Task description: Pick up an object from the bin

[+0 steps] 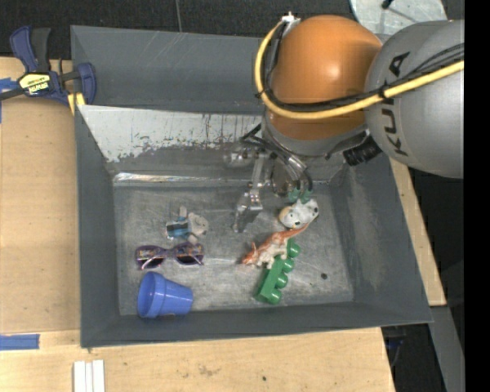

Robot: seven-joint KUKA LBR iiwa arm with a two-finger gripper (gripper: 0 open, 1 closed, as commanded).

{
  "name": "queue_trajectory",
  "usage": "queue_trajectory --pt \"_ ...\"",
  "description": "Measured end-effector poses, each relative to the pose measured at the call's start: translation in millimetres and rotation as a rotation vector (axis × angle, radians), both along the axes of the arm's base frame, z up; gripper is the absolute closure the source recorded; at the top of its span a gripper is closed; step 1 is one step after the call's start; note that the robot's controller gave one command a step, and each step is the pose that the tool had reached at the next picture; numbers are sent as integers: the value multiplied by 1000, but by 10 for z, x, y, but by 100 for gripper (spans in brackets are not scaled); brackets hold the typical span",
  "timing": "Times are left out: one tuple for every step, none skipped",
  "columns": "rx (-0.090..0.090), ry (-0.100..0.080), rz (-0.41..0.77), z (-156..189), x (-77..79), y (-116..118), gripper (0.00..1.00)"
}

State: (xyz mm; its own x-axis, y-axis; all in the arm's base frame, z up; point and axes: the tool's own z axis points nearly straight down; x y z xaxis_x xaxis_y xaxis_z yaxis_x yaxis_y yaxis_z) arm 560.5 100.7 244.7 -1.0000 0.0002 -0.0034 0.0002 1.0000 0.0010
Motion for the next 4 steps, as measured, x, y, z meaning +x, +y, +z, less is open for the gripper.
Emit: queue_trajectory --pt "0 -6 60 -533 18 193 0" --pt "-1 4 22 -841 -125 574 0" --pt "-1 2 239 -1074 -84 507 0" --pt "-1 -2 266 -1690 -22 563 0"
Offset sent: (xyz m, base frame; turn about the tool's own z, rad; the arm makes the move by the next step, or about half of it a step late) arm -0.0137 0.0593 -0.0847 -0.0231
